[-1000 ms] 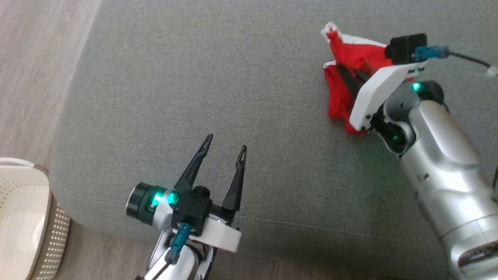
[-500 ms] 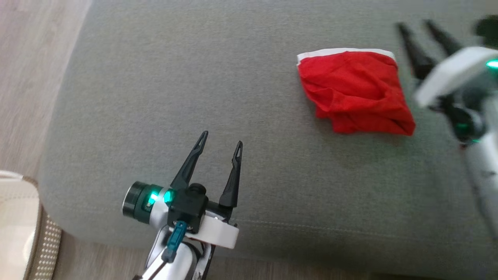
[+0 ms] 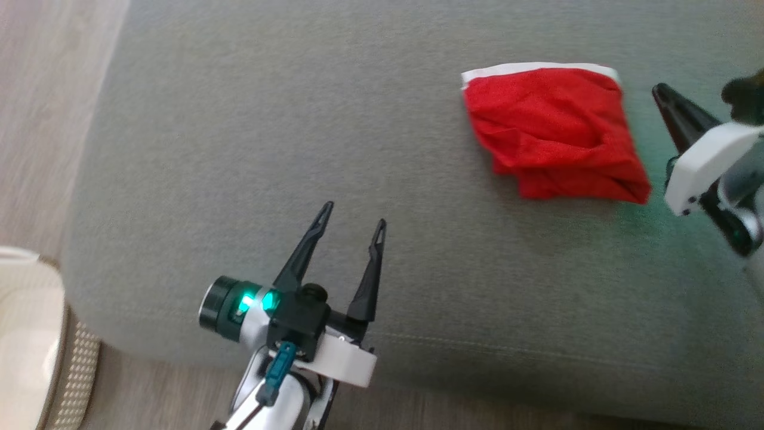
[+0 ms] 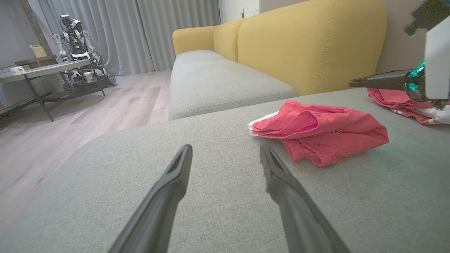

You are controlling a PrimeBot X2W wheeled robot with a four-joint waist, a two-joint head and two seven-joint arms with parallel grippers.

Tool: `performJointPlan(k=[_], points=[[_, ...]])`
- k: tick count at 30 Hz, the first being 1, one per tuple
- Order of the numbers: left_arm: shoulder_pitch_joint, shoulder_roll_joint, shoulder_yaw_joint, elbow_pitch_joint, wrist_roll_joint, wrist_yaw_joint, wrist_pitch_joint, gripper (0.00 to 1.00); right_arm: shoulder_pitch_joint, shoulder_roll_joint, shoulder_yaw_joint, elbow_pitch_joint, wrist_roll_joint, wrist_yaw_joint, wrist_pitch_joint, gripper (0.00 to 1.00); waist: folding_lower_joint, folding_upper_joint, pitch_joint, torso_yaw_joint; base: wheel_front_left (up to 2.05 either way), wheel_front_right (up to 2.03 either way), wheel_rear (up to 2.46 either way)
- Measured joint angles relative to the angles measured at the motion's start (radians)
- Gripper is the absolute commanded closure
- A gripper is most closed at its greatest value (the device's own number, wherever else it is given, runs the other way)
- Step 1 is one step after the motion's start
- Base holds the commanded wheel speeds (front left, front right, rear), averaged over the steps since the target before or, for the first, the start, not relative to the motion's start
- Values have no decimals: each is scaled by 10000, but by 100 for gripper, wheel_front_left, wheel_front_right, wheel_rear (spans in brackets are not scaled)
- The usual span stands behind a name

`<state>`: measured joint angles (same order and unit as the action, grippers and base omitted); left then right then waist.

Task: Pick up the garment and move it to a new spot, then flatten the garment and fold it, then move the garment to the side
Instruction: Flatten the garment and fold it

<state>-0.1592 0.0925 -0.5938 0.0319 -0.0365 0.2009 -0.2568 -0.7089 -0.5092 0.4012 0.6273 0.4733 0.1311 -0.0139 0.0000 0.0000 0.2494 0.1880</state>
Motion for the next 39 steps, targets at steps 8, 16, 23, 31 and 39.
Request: performJointPlan(k=[8, 16, 23, 31, 39], points=[[-334, -123, -96, 36, -2, -75, 0, 0, -1169, -746, 2903, 65, 1450, 0, 662, 100, 0, 0, 361, 748, 0, 0, 0], [-324, -157, -79, 88, -2, -38, 0, 0, -1193, -1266, 5191, -1381, 4190, 0, 1074, 100, 0, 0, 212, 730, 0, 0, 0], [-282, -155, -75, 82, 0, -19, 0, 0, -1020, -2253, 6286, -3081, 5567, 0, 894, 100, 0, 0, -102, 443, 0, 0, 0], [-292, -184, -219, 35, 0, -77, 0, 0, -2127, -2982, 5919, -1154, 4443, 0, 119, 100, 0, 0, 111, 823, 0, 0, 0], [-315, -295, -357, 35, -4, -71, 0, 0, -2187, -2658, 6819, -148, 4801, 0, 324, 100, 0, 0, 451, 1446, 0, 0, 0]])
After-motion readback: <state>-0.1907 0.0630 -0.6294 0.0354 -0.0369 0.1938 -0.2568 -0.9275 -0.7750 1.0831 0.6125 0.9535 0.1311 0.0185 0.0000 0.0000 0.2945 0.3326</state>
